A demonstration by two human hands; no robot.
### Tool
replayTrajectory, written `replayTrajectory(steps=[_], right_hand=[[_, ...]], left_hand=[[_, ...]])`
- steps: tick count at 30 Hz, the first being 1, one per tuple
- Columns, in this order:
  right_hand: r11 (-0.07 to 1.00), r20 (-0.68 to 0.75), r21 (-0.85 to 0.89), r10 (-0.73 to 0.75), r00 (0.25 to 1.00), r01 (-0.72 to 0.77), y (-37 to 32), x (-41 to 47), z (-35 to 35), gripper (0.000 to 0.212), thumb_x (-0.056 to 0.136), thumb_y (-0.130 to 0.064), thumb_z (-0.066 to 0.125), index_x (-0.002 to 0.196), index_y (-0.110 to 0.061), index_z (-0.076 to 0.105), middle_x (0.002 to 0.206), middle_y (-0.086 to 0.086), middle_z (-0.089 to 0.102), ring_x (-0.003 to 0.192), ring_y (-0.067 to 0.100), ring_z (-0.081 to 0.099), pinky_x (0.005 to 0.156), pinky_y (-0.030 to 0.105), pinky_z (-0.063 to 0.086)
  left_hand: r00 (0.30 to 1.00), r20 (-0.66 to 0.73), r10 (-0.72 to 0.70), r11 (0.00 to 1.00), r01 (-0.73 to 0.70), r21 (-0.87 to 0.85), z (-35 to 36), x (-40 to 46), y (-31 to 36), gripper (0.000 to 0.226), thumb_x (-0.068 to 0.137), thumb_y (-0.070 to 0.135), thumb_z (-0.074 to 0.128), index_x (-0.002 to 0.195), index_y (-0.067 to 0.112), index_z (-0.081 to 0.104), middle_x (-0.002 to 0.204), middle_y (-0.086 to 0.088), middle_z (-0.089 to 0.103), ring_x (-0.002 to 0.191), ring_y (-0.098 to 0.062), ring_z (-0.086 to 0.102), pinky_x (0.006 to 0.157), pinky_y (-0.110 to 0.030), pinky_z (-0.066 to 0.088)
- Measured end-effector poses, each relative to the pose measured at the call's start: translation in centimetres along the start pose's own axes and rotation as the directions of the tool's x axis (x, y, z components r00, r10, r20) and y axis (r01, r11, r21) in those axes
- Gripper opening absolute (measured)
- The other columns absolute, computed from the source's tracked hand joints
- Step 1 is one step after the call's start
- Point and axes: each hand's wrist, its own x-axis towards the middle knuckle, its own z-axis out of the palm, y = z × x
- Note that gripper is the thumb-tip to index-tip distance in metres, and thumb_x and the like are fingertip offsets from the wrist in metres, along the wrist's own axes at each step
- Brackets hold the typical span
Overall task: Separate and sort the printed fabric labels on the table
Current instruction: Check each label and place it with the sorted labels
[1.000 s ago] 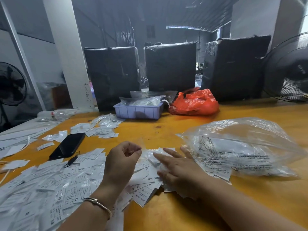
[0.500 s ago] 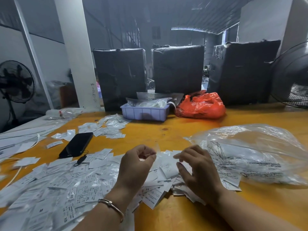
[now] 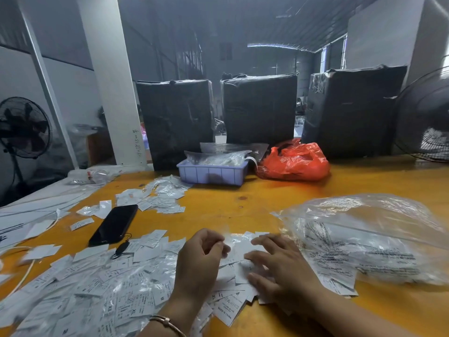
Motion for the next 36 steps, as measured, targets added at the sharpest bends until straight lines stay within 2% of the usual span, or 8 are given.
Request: replayTrajectory(steps=[7, 12, 16, 21, 24, 29, 33, 36], right_hand=[[0.993, -0.146, 0.078, -0.074, 0.986, 0.087, -0.6, -0.5, -0.5, 0.023, 0.085, -0.045, 0.057, 0.103, -0.039, 0.069, 0.107, -0.014, 0.060, 0.111, 0.014, 0.051, 0.092, 0.032, 0.031], [0.997, -0.190, 0.071, 0.004, 0.982, 0.010, -0.5, -0.6, -0.4, 0.052, 0.076, -0.066, 0.049, 0.111, -0.032, 0.068, 0.102, -0.013, 0.062, 0.104, 0.012, 0.057, 0.090, 0.032, 0.032], [0.995, -0.040, -0.006, 0.100, 0.994, -0.100, -0.7, -0.3, -0.4, 0.076, 0.071, -0.080, 0.028, 0.123, -0.032, 0.057, 0.119, -0.012, 0.051, 0.119, 0.011, 0.040, 0.097, 0.032, 0.020], [0.988, -0.064, 0.023, 0.153, 0.986, -0.151, -0.8, -0.5, -0.5, 0.044, 0.085, -0.059, 0.047, 0.118, -0.034, 0.061, 0.117, -0.013, 0.050, 0.116, 0.009, 0.037, 0.085, 0.028, 0.015], [0.983, -0.063, 0.120, 0.149, 0.987, -0.141, -0.7, -0.6, -0.9, 0.042, 0.085, -0.053, 0.042, 0.116, -0.037, 0.065, 0.114, -0.013, 0.055, 0.114, 0.008, 0.041, 0.083, 0.026, 0.014], [0.947, -0.080, 0.301, 0.145, 0.986, -0.115, -0.5, -0.7, -1.2, 0.031, 0.088, -0.039, 0.051, 0.107, -0.030, 0.073, 0.104, -0.009, 0.061, 0.107, 0.012, 0.049, 0.091, 0.029, 0.029], [0.940, -0.119, 0.332, 0.125, 0.985, -0.079, -0.4, -0.9, -1.3, 0.014, 0.086, -0.023, 0.069, 0.097, -0.019, 0.077, 0.095, -0.004, 0.065, 0.095, 0.015, 0.057, 0.086, 0.040, 0.043], [0.937, -0.147, 0.339, 0.143, 0.979, -0.086, -0.3, -1.0, -1.8, 0.018, 0.076, -0.028, 0.079, 0.090, -0.017, 0.077, 0.092, -0.004, 0.068, 0.090, 0.015, 0.061, 0.083, 0.044, 0.046]], left_hand=[[0.990, 0.139, -0.003, 0.999, 0.008, -0.032, 0.4, -0.4, 0.2, 0.018, 0.089, 0.001, 0.062, 0.081, 0.015, 0.069, 0.072, -0.001, 0.073, 0.069, -0.012, 0.070, 0.065, -0.020, 0.054], [0.986, 0.165, 0.014, 1.000, -0.012, -0.017, 0.3, -0.4, 0.0, 0.016, 0.087, 0.005, 0.068, 0.077, 0.018, 0.071, 0.069, 0.000, 0.072, 0.068, -0.013, 0.069, 0.063, -0.019, 0.052], [0.988, 0.153, 0.021, 1.000, -0.021, -0.001, 0.3, -0.4, 0.2, 0.016, 0.085, 0.006, 0.070, 0.074, 0.017, 0.070, 0.067, 0.000, 0.069, 0.069, -0.016, 0.068, 0.068, -0.029, 0.055], [0.984, 0.176, 0.002, 1.000, -0.006, 0.020, 0.4, -0.6, 0.5, 0.013, 0.086, 0.007, 0.070, 0.076, 0.016, 0.070, 0.068, -0.001, 0.069, 0.069, -0.017, 0.067, 0.067, -0.029, 0.054], [0.986, 0.169, -0.007, 1.000, 0.004, 0.020, 0.3, -0.6, 0.5, 0.014, 0.085, 0.007, 0.069, 0.076, 0.017, 0.070, 0.067, 0.001, 0.069, 0.066, -0.013, 0.066, 0.064, -0.022, 0.053], [0.990, 0.141, -0.026, 1.000, 0.024, 0.017, 0.2, -0.5, 0.3, 0.011, 0.087, 0.012, 0.068, 0.076, 0.016, 0.068, 0.069, 0.001, 0.069, 0.071, -0.018, 0.066, 0.068, -0.030, 0.052], [0.977, 0.200, -0.071, 0.995, 0.082, -0.048, 0.3, -0.4, 0.2, 0.006, 0.086, 0.009, 0.069, 0.082, 0.008, 0.065, 0.076, -0.001, 0.075, 0.073, -0.015, 0.071, 0.063, -0.017, 0.051], [0.977, 0.197, -0.078, 0.992, 0.095, -0.082, 0.3, -0.4, 0.0, 0.006, 0.084, 0.004, 0.070, 0.085, 0.006, 0.065, 0.075, -0.004, 0.074, 0.073, -0.017, 0.072, 0.064, -0.017, 0.051]])
